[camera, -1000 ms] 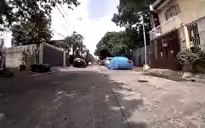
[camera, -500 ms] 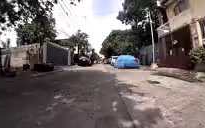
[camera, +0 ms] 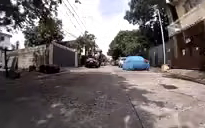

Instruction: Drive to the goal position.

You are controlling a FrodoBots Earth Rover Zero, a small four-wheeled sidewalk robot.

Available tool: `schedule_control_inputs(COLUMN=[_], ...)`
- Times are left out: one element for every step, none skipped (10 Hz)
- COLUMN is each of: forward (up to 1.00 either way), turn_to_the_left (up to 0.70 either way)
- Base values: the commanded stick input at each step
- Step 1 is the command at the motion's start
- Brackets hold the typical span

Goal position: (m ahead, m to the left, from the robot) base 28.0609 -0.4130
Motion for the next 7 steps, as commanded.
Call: schedule_control_inputs(forward=[0.7,0.7,0.7,0.7,0.7,0.7,0.7], turn_to_the_left=[0.0,0.0,0.0,0.0,0.0,0.0,0.0])
